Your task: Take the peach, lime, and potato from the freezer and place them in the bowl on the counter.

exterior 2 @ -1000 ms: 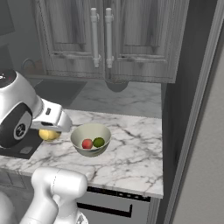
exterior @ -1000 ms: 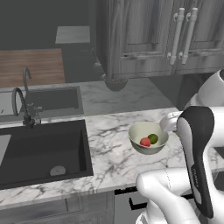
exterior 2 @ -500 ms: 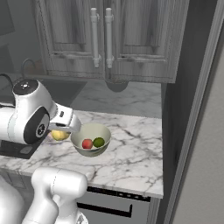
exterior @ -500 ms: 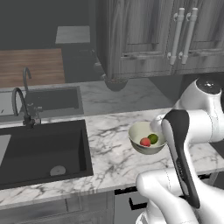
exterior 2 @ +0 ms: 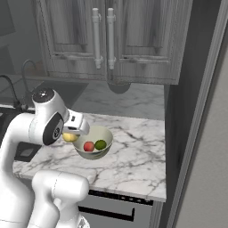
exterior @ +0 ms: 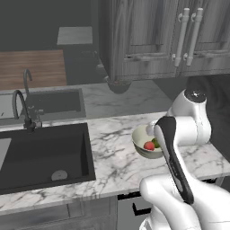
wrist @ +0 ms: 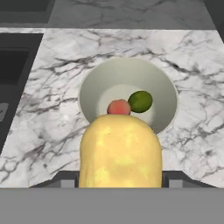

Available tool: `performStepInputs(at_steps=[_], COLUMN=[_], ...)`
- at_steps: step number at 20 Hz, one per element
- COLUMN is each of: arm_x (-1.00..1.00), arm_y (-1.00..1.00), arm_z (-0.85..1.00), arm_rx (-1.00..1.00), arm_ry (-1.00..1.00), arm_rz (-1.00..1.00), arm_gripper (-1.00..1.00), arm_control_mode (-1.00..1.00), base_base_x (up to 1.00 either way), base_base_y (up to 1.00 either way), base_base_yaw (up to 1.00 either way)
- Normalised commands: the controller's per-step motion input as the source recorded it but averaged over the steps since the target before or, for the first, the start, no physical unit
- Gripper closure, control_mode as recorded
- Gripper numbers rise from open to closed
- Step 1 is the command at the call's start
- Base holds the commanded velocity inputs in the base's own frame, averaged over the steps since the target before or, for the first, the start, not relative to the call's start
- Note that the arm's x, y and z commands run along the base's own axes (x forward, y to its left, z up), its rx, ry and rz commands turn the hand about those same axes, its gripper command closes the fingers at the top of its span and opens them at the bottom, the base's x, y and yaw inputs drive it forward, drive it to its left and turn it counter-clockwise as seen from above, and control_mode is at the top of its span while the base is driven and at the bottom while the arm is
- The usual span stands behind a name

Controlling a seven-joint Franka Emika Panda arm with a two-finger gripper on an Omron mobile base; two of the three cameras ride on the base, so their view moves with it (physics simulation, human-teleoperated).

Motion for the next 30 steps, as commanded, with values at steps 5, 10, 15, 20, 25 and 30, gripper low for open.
performStepInputs(at_steps=[5, 10, 15, 20, 25, 30], arm_x=[0.46, 0.32, 0.26, 0.33, 0.22, 0.09], arm_y=[0.0, 0.0, 0.0, 0.0, -0.02, -0.02], arm_z=[-0.31, -0.14, -0.02, -0.06, -0.18, -0.24], arm_rx=[0.0, 0.0, 0.0, 0.0, 0.0, 0.0], arm_ry=[0.0, 0.0, 0.0, 0.0, 0.0, 0.0], arm_rz=[0.0, 0.0, 0.0, 0.0, 0.0, 0.0], arm_gripper=[1.0, 1.0, 1.0, 1.0, 1.0, 1.0], arm_control_mode=[-1.0, -1.0, -1.0, -1.0, -1.0, -1.0], base_base_x=[0.0, 0.0, 0.0, 0.0, 0.0, 0.0], base_base_y=[0.0, 0.0, 0.0, 0.0, 0.0, 0.0], base_base_yaw=[0.0, 0.0, 0.0, 0.0, 0.0, 0.0])
